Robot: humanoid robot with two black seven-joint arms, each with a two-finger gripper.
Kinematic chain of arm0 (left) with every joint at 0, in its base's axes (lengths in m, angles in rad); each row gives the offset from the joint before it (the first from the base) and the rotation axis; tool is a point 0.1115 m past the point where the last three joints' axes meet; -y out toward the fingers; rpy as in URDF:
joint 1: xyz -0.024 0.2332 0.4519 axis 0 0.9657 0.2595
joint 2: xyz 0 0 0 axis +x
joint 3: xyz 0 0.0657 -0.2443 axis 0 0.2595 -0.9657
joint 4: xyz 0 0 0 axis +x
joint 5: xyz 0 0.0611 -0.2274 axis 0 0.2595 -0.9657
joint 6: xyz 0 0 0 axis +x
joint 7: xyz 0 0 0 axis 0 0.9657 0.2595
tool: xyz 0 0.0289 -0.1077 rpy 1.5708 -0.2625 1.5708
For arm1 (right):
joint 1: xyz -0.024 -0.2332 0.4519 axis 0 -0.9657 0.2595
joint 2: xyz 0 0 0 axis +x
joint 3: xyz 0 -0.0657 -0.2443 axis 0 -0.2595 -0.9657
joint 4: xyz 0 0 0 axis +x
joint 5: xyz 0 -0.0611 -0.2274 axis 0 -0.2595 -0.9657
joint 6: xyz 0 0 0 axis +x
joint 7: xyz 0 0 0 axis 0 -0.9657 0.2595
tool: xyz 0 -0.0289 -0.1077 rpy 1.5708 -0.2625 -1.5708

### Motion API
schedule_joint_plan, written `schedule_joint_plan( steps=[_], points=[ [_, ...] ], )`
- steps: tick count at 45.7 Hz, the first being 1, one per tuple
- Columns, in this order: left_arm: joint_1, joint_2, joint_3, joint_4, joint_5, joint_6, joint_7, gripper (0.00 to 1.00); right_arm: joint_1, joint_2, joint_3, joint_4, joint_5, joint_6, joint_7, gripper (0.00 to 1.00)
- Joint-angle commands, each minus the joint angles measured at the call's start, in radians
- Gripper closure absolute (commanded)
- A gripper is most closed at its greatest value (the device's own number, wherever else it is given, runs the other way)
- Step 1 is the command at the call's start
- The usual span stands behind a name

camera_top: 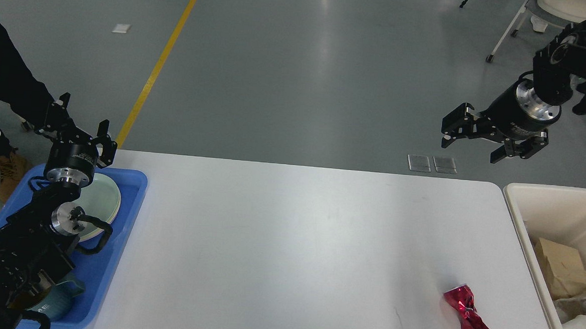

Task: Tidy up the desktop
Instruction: 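Move the right gripper down to the red-pink wrapper and grasp it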

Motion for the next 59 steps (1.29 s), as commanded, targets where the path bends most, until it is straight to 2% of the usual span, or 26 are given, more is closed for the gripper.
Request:
schedule_joint_plan(
  steps=[1,6,15,25,36,45,59],
  points=[
    [0.000,0.000,0.000,0.000,-0.001,0.000,0.000,0.04,-0.052,0.038,0.002,0.008,-0.049,-0.150,0.005,0.00],
    [0.000,0.000,0.000,0.000,-0.001,0.000,0.000,0.04,-0.098,0.041,0.000,0.054,-0.128,-0.147,0.010,0.00],
    [0.000,0.000,0.000,0.000,-0.001,0.000,0.000,0.04,-0.129,0.039,-0.044,0.298,-0.393,-0.146,0.008,0.00],
    [0.000,0.000,0.000,0.000,-0.001,0.000,0.000,0.04,-0.149,0.000,-0.055,0.461,-0.539,-0.130,0.008,0.00],
    [0.000,0.000,0.000,0.000,-0.001,0.000,0.000,0.04,-0.235,0.001,-0.047,0.467,-0.550,-0.156,0.003,0.00],
    [0.000,0.000,0.000,0.000,0.001,0.000,0.000,0.04,-0.298,0.003,-0.047,0.459,-0.550,-0.285,0.003,0.00],
    [0.000,0.000,0.000,0.000,-0.001,0.000,0.000,0.04,-0.382,0.007,-0.017,0.441,-0.544,-0.305,0.002,0.00]
  ],
)
